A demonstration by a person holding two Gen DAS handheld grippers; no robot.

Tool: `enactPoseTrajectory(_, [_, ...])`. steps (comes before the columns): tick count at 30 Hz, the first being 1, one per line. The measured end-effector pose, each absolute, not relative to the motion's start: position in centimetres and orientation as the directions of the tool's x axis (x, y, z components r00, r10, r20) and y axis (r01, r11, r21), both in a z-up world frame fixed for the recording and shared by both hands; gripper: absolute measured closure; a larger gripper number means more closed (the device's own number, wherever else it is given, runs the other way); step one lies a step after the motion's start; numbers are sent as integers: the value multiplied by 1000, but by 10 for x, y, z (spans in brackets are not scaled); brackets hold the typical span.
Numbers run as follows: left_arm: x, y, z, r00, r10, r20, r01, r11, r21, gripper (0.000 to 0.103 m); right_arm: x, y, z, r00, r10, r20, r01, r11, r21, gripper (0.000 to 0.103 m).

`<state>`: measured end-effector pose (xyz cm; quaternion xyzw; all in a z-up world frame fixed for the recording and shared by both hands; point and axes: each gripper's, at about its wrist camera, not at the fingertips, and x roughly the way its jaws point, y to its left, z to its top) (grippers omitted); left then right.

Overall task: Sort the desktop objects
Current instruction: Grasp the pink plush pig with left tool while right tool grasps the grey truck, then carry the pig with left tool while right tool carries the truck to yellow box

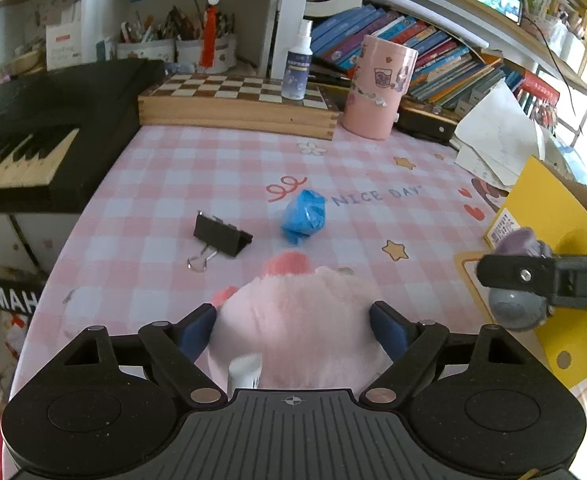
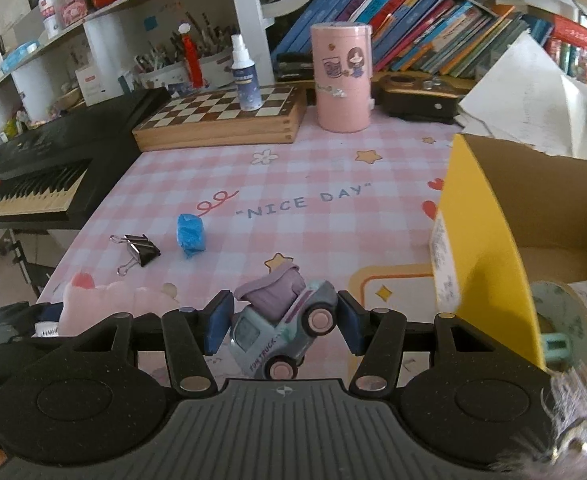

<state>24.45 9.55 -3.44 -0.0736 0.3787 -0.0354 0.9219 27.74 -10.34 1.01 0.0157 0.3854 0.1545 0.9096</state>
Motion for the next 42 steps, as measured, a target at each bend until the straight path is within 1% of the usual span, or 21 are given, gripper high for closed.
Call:
enactPoseTrajectory(3, [241, 94, -37, 698, -132, -704, 14, 985, -171, 12, 265, -108, 11, 667, 276, -692, -256, 957, 136, 50])
enactPoseTrajectory(4, [242, 93, -40, 685, -146, -713, 24, 984, -179, 10, 262, -109, 11, 668, 271, -693, -250, 959, 134, 50])
enactPoseTrajectory(6, [243, 88, -48, 640, -181, -747, 55, 980, -190, 9, 256, -112, 11, 670, 266, -693, -241, 961, 137, 50])
enactPoseTrajectory(7, [244, 83, -53, 620, -178, -764, 68, 982, -174, 8, 254, -112, 10, 669, 265, -694, -238, 961, 138, 50])
enactPoseTrajectory(9, [240, 74, -55, 637, -132, -759, 75, 991, -110, 11, 250, -112, 10, 668, 265, -695, -236, 962, 140, 50])
enactPoseTrajectory(15, [242, 81, -54, 647, -139, -749, 42, 988, -147, 11, 240, -113, 14, 679, 267, -684, -239, 961, 138, 50])
enactPoseTrajectory(18, [236, 83, -46, 675, -138, -725, 49, 989, -142, 10, 236, -115, 15, 684, 261, -682, -230, 963, 138, 50])
enactPoseTrajectory(22, [231, 82, -40, 688, -126, -715, 58, 991, -119, 10, 232, -117, 15, 683, 261, -682, -222, 964, 147, 50])
enactPoseTrajectory(30, [221, 77, -34, 719, -110, -686, 74, 994, -83, 10, 229, -109, 9, 653, 280, -704, -253, 956, 146, 50])
enactPoseTrajectory(34, [223, 76, -37, 716, -112, -689, 80, 994, -78, 10, 230, -108, 9, 652, 283, -704, -260, 955, 143, 50])
enactPoseTrajectory(36, [224, 77, -38, 712, -109, -694, 74, 994, -81, 14, 229, -107, 9, 651, 286, -704, -267, 953, 140, 50])
enactPoseTrajectory(37, [223, 78, -39, 710, -108, -695, 75, 994, -78, 23, 229, -107, 10, 650, 287, -703, -270, 953, 139, 50])
enactPoseTrajectory(38, [222, 78, -38, 710, -109, -696, 76, 994, -79, 28, 228, -107, 10, 650, 289, -702, -273, 952, 139, 50])
enactPoseTrajectory(40, [222, 78, -37, 707, -122, -696, 75, 992, -97, 32, 227, -106, 11, 652, 292, -700, -276, 951, 139, 50])
enactPoseTrajectory(42, [217, 80, -34, 712, -120, -692, 71, 993, -99, 33, 225, -106, 13, 654, 295, -697, -278, 950, 142, 50])
